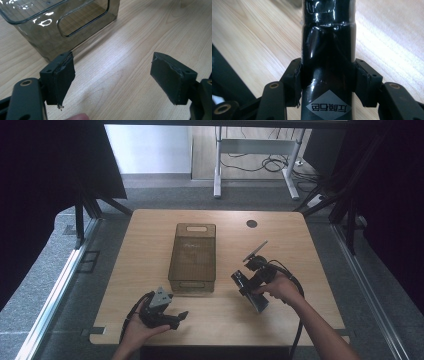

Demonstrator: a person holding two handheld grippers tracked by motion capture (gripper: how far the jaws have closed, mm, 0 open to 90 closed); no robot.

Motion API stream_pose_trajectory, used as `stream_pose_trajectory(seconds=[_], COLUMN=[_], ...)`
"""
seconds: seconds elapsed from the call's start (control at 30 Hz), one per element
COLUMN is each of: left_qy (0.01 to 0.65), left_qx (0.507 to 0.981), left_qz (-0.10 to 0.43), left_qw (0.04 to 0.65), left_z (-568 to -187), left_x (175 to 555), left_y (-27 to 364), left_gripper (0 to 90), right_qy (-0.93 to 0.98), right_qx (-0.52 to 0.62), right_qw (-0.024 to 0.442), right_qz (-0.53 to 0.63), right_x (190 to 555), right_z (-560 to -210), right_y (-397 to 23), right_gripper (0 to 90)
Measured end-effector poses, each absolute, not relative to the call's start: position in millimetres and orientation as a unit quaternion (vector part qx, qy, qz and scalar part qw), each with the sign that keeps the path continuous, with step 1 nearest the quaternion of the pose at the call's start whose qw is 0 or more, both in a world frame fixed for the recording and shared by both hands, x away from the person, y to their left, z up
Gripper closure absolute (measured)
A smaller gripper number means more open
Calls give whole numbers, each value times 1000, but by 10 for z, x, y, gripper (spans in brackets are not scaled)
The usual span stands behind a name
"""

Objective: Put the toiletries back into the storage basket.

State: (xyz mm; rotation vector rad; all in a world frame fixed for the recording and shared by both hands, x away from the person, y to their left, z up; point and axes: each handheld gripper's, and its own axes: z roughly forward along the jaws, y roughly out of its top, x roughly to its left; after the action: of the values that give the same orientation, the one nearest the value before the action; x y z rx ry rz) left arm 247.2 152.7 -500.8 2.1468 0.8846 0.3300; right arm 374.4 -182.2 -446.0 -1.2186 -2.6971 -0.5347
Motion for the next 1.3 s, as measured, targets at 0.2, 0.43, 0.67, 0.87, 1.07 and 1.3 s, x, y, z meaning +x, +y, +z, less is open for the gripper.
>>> stream_pose_trajectory(seconds=[0.2, 0.43, 0.67, 0.87, 1.07, 1.3], left_qy=[349, 348, 349, 350, 347, 349], left_qx=[842, 844, 844, 843, 845, 844], left_qz=[131, 129, 130, 129, 129, 129], left_qw=[390, 386, 387, 389, 386, 387], left_z=[-4994, -5013, -5010, -5013, -5022, -5021], left_x=[2464, 2466, 2470, 2470, 2472, 2479], left_y=[1536, 1513, 1527, 1521, 1514, 1533], left_gripper=[199, 199, 199, 199, 199, 199], right_qy=[-886, -884, -883, -885, -885, -882], right_qx=[-410, -402, -401, -394, -392, -398], right_qw=[76, 79, 80, 84, 82, 82], right_qz=[-203, -223, -233, -236, -239, -239], right_x=[3780, 3828, 3914, 3987, 4072, 4174], right_z=[-4331, -4148, -4028, -3933, -3886, -3856], right_y=[-1822, -1733, -1614, -1454, -1329, -1191], right_gripper=[459, 459, 461, 461, 461, 461])
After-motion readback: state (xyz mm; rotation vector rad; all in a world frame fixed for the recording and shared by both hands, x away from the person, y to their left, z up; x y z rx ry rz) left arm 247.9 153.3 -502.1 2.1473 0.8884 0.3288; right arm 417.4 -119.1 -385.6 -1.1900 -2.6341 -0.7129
